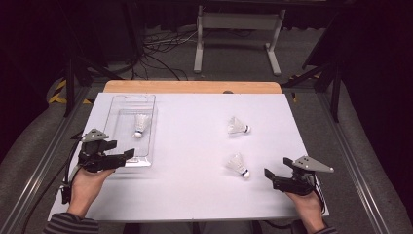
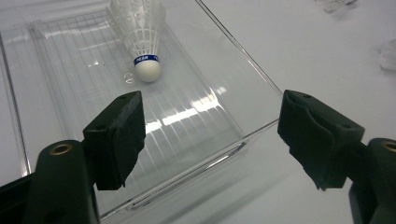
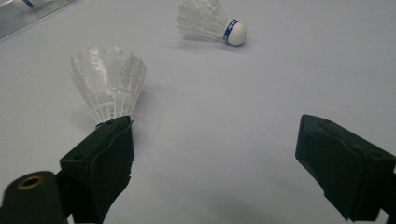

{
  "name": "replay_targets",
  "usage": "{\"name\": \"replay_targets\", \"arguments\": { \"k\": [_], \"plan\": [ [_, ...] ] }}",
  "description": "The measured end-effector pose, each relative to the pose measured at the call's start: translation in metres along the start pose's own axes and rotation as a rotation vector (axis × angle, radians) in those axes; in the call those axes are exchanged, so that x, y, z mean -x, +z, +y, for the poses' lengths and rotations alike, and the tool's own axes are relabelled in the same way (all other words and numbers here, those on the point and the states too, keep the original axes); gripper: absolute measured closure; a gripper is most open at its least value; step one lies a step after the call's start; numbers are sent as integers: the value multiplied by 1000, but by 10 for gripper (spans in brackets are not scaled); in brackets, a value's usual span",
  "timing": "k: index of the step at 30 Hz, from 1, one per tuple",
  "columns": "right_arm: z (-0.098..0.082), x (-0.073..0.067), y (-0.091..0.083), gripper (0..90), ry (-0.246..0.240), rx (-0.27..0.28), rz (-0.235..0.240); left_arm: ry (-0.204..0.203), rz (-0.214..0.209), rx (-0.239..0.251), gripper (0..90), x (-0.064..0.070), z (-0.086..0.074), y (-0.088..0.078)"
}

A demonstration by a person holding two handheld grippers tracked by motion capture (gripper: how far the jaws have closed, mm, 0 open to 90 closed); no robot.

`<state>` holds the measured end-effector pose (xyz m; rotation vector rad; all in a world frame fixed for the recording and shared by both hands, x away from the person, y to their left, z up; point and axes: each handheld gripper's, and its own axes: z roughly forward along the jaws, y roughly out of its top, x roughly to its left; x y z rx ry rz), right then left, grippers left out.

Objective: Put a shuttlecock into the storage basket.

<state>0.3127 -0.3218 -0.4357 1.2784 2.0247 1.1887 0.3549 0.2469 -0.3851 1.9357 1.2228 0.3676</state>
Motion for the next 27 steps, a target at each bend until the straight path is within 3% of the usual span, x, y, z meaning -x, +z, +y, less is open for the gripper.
{"name": "replay_targets", "arguments": {
  "k": [27],
  "plan": [
    [0, 1, -1, 122, 13, 2, -12, 3, -3, 124, 245, 3, -41, -12]
  ]
}}
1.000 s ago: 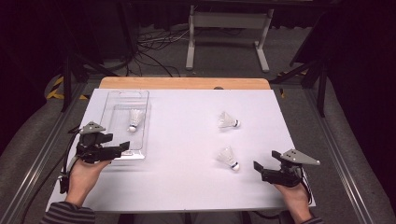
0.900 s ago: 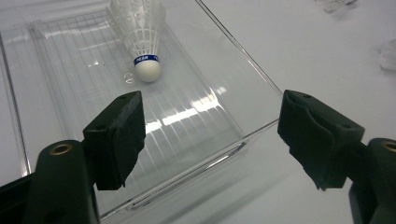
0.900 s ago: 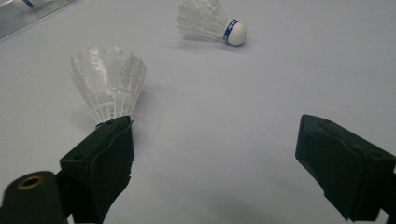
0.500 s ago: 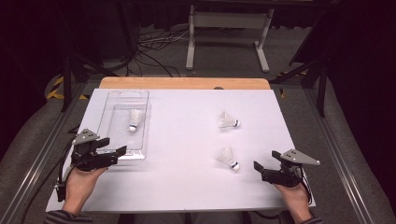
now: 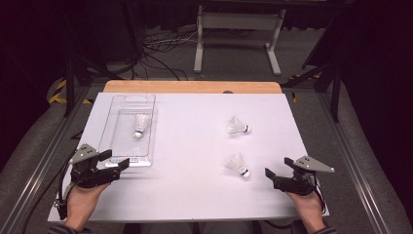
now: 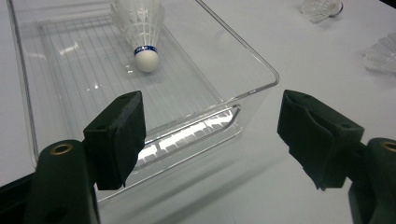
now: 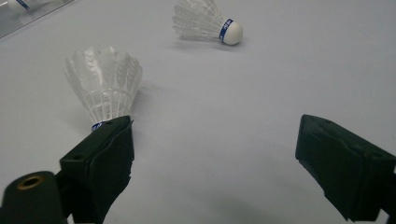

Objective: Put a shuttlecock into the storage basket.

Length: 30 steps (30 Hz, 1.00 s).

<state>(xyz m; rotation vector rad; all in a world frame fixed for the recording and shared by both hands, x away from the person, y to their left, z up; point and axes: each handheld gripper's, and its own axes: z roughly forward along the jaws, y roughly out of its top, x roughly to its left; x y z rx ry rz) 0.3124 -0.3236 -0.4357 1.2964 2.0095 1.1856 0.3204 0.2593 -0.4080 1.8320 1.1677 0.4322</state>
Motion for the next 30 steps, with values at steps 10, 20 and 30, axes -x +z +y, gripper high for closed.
{"name": "replay_targets", "arguments": {
  "k": [10, 20, 30],
  "plan": [
    [0, 0, 0, 121, 4, 1, -14, 9, -19, 34, 248, 3, -12, -5],
    [0, 0, -2, 120, 13, 9, -22, -8, -29, 52, 247, -1, -21, -8],
    [0, 1, -3, 119, 17, 19, -18, -26, -39, 47, 245, -5, -25, -9]
  ]
}}
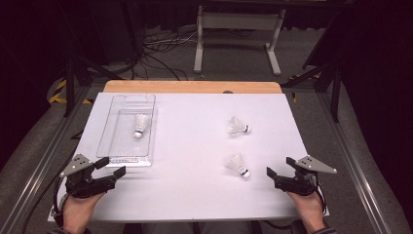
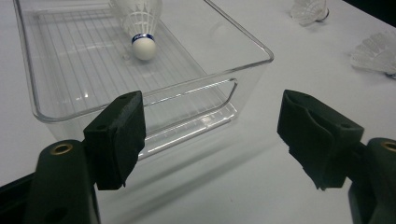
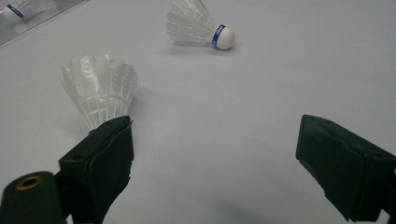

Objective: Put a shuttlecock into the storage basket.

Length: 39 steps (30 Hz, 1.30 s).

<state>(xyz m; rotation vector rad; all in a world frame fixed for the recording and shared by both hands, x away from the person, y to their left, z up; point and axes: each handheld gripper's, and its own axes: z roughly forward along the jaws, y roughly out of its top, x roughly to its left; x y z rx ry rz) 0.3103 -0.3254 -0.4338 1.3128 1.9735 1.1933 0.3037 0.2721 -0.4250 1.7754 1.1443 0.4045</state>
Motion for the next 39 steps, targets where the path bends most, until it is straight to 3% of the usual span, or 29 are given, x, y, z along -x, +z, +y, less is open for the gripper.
{"name": "replay_targets", "arguments": {
  "k": [15, 39],
  "plan": [
    [4, -3, -4, 116, -3, 32, 11, -2, -10, -4, 239, 2, 0, 4],
    [24, -19, 10, 93, -5, 49, 112, 8, -2, 1, 231, 4, 0, 6]
  ]
}}
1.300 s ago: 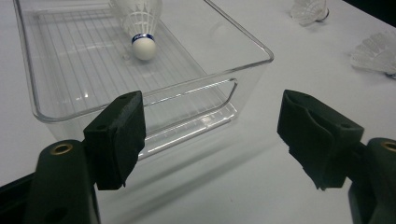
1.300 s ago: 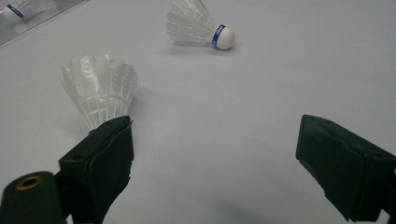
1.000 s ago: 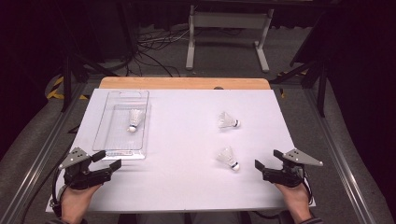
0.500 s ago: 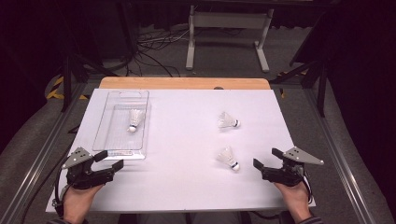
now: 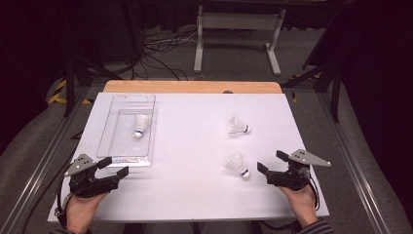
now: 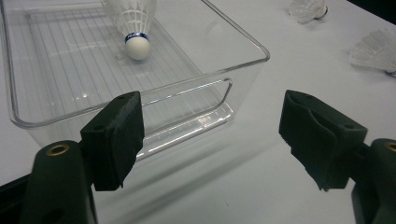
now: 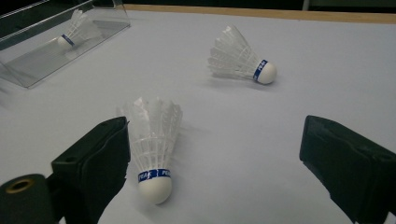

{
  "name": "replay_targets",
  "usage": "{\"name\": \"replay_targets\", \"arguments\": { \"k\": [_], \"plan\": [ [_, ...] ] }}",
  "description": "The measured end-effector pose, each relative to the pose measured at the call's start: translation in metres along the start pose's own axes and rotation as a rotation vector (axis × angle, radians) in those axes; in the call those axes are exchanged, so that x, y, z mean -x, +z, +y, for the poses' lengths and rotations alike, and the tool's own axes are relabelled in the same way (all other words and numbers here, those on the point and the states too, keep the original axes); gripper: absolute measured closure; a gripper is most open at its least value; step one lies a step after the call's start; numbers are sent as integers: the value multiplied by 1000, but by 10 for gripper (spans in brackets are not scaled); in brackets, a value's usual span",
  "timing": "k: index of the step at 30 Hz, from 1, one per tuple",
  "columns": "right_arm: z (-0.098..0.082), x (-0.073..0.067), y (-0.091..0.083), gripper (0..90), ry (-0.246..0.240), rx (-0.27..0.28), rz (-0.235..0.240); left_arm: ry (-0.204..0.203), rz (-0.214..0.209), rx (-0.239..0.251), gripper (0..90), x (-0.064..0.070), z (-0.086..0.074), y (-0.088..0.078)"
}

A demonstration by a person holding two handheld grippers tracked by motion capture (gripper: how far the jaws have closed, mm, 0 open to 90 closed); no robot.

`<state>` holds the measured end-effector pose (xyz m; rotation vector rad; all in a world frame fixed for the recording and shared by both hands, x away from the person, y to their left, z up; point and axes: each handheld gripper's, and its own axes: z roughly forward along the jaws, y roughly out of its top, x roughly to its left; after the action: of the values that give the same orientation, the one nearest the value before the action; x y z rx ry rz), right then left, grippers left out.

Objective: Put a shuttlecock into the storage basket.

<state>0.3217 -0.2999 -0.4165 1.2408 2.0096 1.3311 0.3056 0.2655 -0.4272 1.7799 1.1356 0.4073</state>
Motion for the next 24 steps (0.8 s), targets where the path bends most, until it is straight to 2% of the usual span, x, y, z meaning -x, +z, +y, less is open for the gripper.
{"name": "replay_targets", "arguments": {
  "k": [21, 24],
  "plan": [
    [16, -20, 24, 92, -31, -2, 48, 3, -1, -2, 231, 1, 0, 0],
    [18, -22, 26, 92, -25, -2, 66, 6, -4, -7, 231, 0, 0, 0]
  ]
}}
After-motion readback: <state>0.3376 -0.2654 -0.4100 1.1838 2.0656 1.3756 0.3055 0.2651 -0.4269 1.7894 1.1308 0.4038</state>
